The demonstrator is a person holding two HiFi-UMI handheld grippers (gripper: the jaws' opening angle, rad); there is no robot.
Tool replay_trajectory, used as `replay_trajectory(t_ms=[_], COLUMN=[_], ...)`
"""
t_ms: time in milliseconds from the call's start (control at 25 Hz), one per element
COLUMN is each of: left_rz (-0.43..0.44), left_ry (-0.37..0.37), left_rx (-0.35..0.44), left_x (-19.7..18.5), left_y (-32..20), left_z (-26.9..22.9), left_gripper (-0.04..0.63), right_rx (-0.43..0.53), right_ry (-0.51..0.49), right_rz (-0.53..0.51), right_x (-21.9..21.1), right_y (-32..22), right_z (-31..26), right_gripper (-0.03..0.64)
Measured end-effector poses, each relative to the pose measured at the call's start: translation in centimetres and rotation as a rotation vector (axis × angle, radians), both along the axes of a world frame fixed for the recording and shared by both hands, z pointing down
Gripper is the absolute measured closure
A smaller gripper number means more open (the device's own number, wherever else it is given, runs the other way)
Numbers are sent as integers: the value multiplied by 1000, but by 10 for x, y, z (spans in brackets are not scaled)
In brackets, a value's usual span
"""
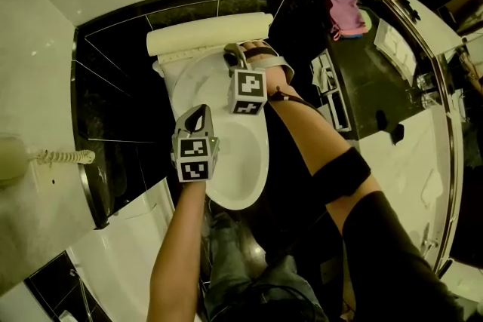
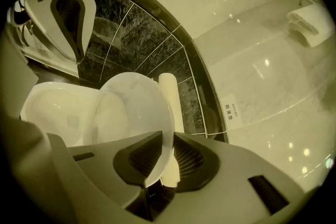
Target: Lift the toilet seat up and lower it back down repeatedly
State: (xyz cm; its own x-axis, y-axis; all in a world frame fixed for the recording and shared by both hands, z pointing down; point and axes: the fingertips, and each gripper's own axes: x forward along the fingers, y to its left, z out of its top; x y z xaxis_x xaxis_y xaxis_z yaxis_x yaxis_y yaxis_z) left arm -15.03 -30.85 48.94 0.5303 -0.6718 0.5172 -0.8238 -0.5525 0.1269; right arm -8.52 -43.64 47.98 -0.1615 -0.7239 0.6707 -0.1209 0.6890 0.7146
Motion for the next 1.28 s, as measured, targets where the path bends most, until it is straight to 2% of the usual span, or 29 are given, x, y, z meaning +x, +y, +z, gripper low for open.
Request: replay_trajectory(t_ms=[600,1040,1280], left_rz=[-25,-86,-137], left_ry=[-9,-25,-49], left_rx=[-49,-94,-90], left_x=[8,17,10], left_y=[28,71,91], left_z=[16,37,44], left_gripper=[606,606,606], right_rx=[0,14,30], right_ry=[-17,-51,-92], right_rz=[-15,-77,-98], right_x=[-3,-4,-4], right_y=[26,94,137], right_z=[-7,-19,-21], right_gripper=[535,545,547])
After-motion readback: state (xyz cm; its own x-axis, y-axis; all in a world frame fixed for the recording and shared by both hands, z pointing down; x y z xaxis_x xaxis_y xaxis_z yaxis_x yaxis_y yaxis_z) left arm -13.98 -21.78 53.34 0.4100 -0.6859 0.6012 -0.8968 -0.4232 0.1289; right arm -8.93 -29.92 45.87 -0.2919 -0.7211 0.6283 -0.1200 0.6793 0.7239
